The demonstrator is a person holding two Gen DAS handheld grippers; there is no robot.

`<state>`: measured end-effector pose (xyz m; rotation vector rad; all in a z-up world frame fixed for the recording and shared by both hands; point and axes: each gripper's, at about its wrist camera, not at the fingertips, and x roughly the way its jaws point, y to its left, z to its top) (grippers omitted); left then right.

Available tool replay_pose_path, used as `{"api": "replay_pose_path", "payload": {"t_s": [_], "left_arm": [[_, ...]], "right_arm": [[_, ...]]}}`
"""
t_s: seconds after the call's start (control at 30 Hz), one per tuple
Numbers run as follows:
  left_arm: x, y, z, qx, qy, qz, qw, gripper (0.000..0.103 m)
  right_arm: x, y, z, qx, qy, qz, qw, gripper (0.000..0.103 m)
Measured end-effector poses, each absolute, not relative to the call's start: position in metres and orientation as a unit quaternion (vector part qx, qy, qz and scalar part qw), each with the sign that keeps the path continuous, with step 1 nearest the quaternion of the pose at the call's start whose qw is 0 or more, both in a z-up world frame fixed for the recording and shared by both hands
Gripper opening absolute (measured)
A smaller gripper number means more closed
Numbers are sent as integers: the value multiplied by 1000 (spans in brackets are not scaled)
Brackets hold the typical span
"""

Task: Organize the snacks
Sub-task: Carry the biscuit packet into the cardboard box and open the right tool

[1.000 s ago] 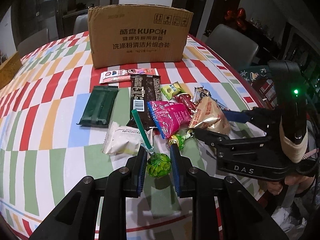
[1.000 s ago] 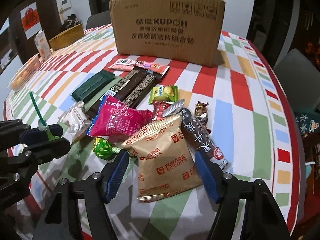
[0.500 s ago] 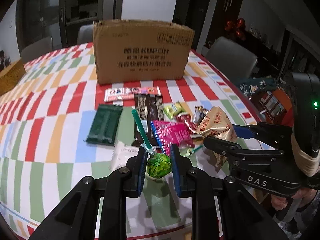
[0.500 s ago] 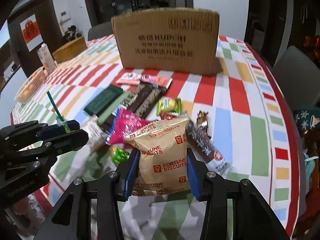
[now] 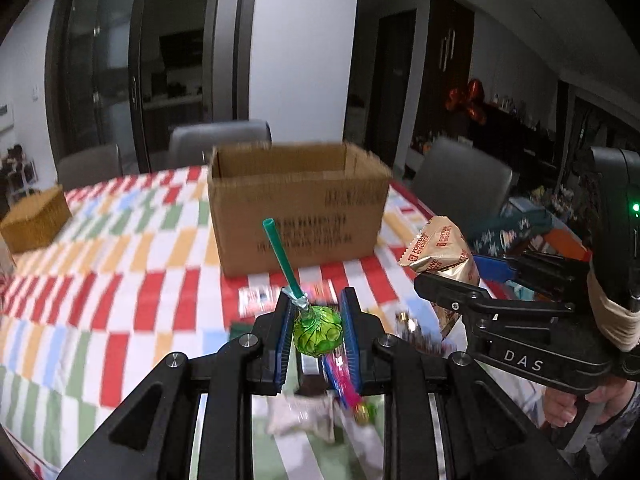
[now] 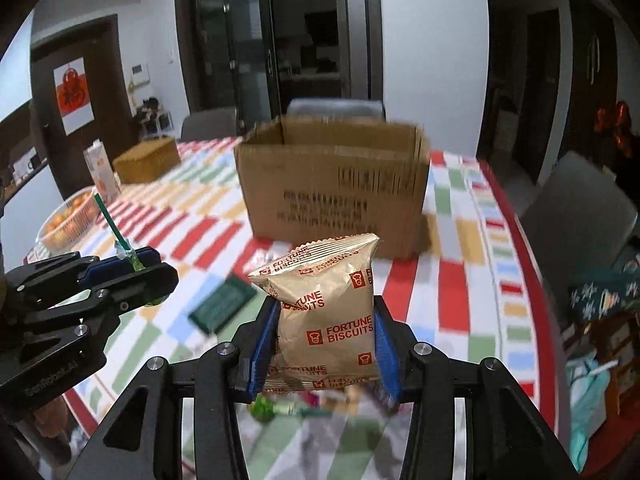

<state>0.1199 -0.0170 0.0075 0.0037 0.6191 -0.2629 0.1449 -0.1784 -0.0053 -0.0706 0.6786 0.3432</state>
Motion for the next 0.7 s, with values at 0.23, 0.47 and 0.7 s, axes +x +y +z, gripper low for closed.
{"api": "replay_pose_path", "payload": {"t_s": [0.23, 0.47, 0.7], "left_arm": [[154, -12, 44, -4, 273, -133, 953, 24], [196, -12, 71, -3, 270, -141, 953, 24], [251, -10, 84, -2, 294, -136, 946, 24]], "right_arm": [[173, -175, 35, -34, 291, 169, 941, 46], [211, -173, 57, -19, 286, 163, 944, 46], [256, -177, 69, 4, 296, 154, 943, 46]]}}
